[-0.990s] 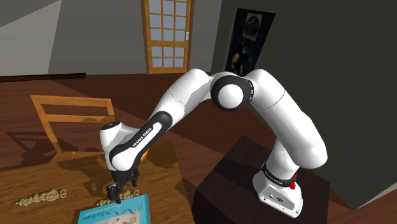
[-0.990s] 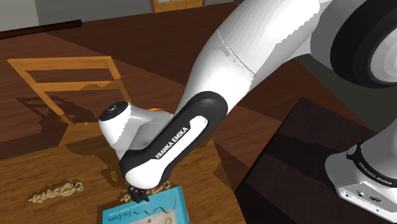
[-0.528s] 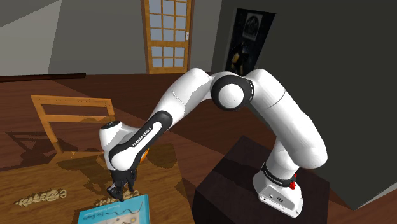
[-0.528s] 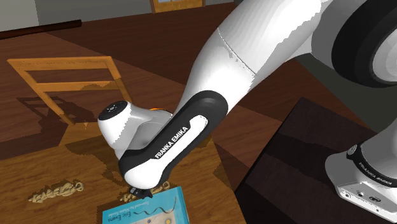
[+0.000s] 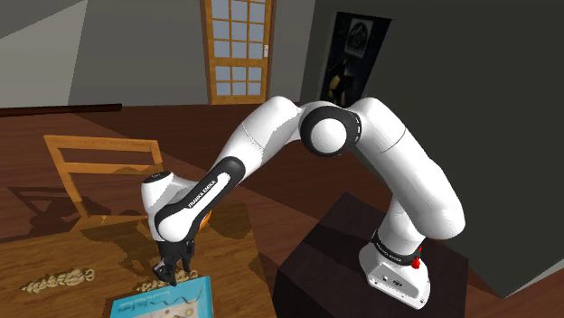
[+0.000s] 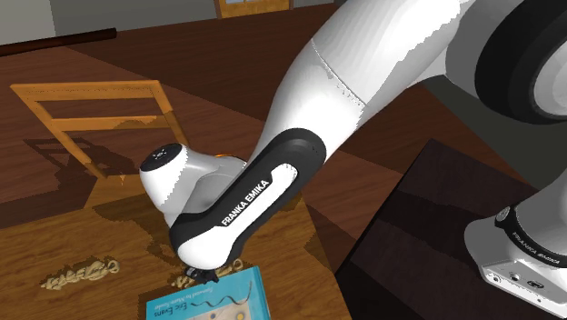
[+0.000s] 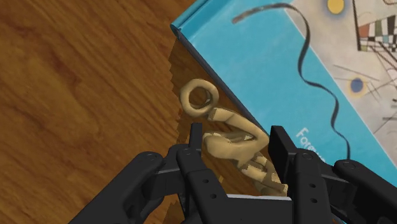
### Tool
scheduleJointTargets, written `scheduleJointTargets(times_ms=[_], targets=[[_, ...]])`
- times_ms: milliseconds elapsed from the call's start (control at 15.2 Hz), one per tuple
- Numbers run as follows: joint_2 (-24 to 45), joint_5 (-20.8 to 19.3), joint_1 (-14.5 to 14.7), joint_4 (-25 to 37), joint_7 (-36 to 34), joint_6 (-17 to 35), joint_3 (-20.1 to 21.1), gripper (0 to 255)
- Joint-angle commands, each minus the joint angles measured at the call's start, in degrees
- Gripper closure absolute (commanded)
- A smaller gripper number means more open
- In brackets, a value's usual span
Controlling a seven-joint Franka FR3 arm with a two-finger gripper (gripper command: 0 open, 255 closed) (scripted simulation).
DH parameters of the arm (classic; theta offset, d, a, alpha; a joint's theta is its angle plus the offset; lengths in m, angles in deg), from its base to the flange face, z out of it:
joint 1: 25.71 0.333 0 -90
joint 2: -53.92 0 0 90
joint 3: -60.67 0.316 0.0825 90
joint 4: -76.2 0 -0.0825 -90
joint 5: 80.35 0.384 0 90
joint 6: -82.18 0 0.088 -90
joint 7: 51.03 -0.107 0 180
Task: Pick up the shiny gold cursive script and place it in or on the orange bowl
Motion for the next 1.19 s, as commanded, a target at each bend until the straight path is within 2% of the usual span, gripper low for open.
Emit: scheduleJointTargets(times_ms=[0, 1122], targets=[[-0.8, 0.1, -0.1, -0.4, -0.1, -0.6, 0.1, 255], [-10.6, 1.7, -1.8, -2.9, -1.0, -7.7, 1.9, 255]])
